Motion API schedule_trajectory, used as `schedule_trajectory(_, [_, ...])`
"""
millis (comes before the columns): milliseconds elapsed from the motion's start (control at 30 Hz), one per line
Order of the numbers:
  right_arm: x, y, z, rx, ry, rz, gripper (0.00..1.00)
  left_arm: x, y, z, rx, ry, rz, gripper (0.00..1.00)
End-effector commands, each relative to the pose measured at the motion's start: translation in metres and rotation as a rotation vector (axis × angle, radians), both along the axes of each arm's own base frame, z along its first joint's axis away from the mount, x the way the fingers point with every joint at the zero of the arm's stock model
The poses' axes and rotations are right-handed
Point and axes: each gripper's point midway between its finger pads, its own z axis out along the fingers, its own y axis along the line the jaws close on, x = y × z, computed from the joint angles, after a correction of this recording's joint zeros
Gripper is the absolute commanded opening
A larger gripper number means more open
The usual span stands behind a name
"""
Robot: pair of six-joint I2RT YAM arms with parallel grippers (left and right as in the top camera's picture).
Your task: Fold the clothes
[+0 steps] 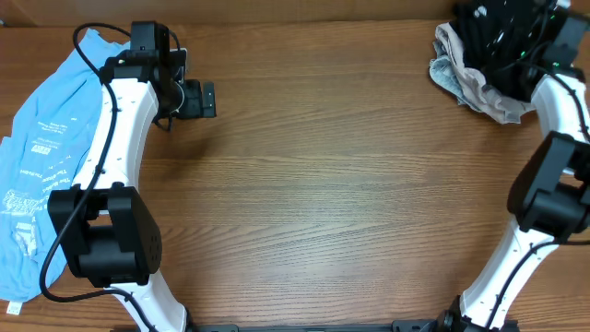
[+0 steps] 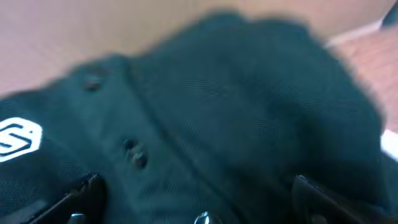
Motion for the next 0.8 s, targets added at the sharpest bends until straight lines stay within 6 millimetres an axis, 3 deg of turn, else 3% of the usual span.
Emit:
schedule_trajectory(0, [-0.007,-0.011,-0.028,-0.023,0.08,-0.05,1.0,-0.008,-0.003,-0.006,-0.013,0.043,0.006,1.0])
schedule_trajectory(133, [-0.009,-0.011,-0.014,-0.024,0.069,-0.053,1.0,-0.008,-0.003,-0.006,-0.012,0.044,0.006,1.0])
schedule_trajectory(200, [-0.012,-0.01,0.009,-0.029,0.045,-0.055,1.0,-0.008,-0.003,-0.006,-0.012,0.044,0.006,1.0])
schedule_trajectory(433, [-0.036,0.0,0.146,-0.091,-0.141,-0.056,1.0,-0.009,-0.004,-0.006,-0.017,0.045,0.005,1.0])
schedule_trajectory(467, [-0.046,0.003,0.173,-0.099,-0.175,-0.058,1.0,-0.01,-0.004,-0.006,-0.017,0.048,0.004,1.0])
schedule_trajectory(600, [-0.081,0.018,0.242,-0.124,-0.254,-0.055,1.0,-0.016,-0.006,0.002,-0.023,0.06,0.001,1.0])
schedule_trajectory(667, [-0.106,0.029,0.272,-0.126,-0.275,-0.045,1.0,-0.022,-0.008,0.017,-0.02,0.053,-0.012,1.0])
schedule_trajectory(700, [-0.121,0.037,0.285,-0.122,-0.281,-0.035,1.0,-0.027,-0.01,0.035,-0.013,0.03,-0.037,1.0])
schedule_trajectory(767, [-0.132,0.045,0.295,-0.112,-0.285,-0.014,1.0,-0.031,-0.013,0.056,-0.008,-0.008,-0.057,1.0])
